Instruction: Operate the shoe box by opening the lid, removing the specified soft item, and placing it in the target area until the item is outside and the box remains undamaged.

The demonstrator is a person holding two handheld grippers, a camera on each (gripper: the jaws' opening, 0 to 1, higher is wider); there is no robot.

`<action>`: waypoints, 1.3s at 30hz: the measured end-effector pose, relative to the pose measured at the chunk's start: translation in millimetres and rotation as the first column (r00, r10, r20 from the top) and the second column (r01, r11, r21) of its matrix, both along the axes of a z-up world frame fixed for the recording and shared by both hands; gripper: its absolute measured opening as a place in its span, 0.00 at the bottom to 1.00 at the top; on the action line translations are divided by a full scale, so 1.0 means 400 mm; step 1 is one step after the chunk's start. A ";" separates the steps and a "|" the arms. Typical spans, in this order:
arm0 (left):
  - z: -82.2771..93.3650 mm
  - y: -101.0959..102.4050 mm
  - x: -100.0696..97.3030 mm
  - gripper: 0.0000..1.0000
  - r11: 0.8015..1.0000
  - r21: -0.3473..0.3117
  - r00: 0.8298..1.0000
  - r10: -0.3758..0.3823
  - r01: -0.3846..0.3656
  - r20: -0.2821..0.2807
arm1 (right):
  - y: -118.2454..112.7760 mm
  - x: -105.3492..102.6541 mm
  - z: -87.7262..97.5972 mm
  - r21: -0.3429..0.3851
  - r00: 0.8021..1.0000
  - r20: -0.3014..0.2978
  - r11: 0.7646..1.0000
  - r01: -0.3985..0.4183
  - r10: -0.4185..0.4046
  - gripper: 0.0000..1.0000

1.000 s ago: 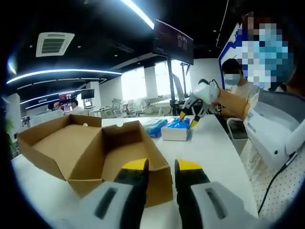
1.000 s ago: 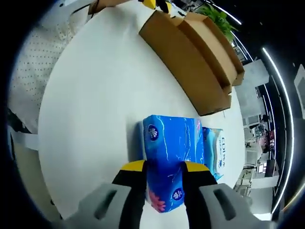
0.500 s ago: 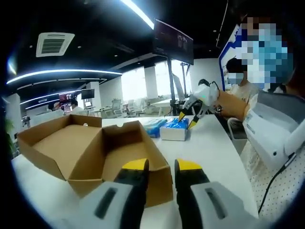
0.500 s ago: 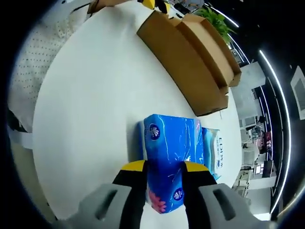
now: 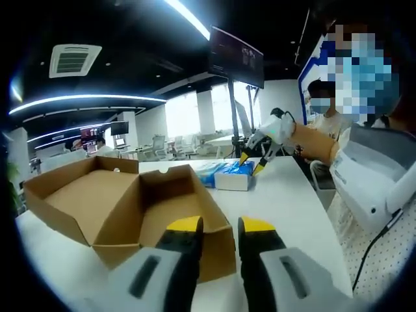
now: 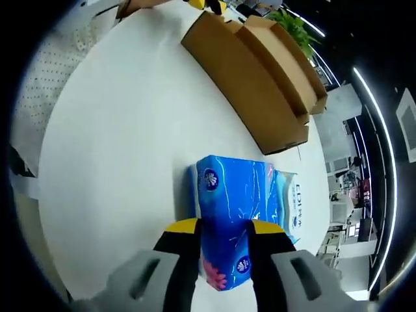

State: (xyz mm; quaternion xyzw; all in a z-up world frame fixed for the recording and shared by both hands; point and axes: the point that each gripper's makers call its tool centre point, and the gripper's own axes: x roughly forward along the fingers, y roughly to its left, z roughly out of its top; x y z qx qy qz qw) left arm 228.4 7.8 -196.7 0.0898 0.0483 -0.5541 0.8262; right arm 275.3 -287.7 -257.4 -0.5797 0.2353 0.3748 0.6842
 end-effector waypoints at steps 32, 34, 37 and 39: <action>0.001 0.001 0.002 0.22 1.000 0.015 1.000 0.008 -0.008 0.016 | 0.170 0.006 0.127 0.404 0.988 0.094 0.902 -0.153 0.126 0.38; 0.000 0.001 0.002 0.21 1.000 0.014 1.000 0.007 -0.008 0.016 | 0.191 0.036 0.150 0.428 0.982 0.136 0.886 -0.177 0.131 0.38; -0.001 -0.001 0.002 0.21 1.000 0.014 1.000 0.007 -0.007 0.017 | 0.225 0.062 0.176 0.491 0.976 0.163 0.846 -0.207 0.145 0.38; -0.001 -0.001 0.003 0.22 1.000 0.019 1.000 0.008 -0.009 0.024 | 0.238 0.089 0.186 0.512 0.973 0.161 0.829 -0.224 0.164 0.38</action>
